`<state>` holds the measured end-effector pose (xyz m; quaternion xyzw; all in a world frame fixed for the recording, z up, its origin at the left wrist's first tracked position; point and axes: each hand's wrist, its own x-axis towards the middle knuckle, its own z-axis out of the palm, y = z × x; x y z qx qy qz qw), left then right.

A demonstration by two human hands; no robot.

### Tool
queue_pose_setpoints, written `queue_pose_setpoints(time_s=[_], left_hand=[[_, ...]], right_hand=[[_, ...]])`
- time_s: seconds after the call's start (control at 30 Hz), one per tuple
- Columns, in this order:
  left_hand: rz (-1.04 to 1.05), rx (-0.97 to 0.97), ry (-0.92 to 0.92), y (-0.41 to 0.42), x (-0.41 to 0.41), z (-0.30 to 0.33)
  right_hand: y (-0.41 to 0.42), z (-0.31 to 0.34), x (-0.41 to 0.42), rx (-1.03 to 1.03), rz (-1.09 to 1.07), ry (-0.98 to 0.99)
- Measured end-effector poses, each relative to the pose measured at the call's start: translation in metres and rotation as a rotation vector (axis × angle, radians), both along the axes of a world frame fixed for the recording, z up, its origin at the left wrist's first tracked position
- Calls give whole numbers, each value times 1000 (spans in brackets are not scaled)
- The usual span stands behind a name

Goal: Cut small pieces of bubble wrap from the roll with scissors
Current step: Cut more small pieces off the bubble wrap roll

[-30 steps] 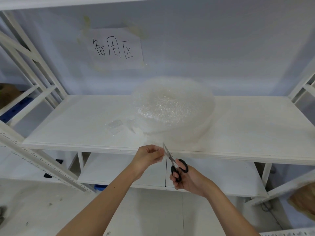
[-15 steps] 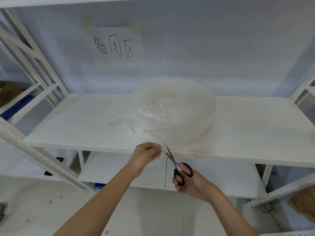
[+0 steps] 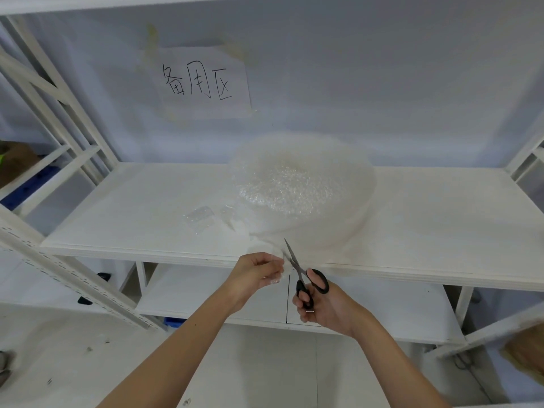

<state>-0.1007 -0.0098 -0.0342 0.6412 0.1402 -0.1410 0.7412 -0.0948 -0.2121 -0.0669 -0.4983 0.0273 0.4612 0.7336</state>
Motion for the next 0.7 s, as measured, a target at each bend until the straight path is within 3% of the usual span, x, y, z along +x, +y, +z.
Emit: queue_pose_setpoints(time_s=[0.27,0.5,0.7], left_hand=[[-70,-33,25,2,-2,0],[-165,79,95,8,5,3],[69,66,32,1,16,5]], right_hand=[[16,3,14,8,6,-13],[14,0,11,0,-34,-48],[17,3,12,-23,-59,-76]])
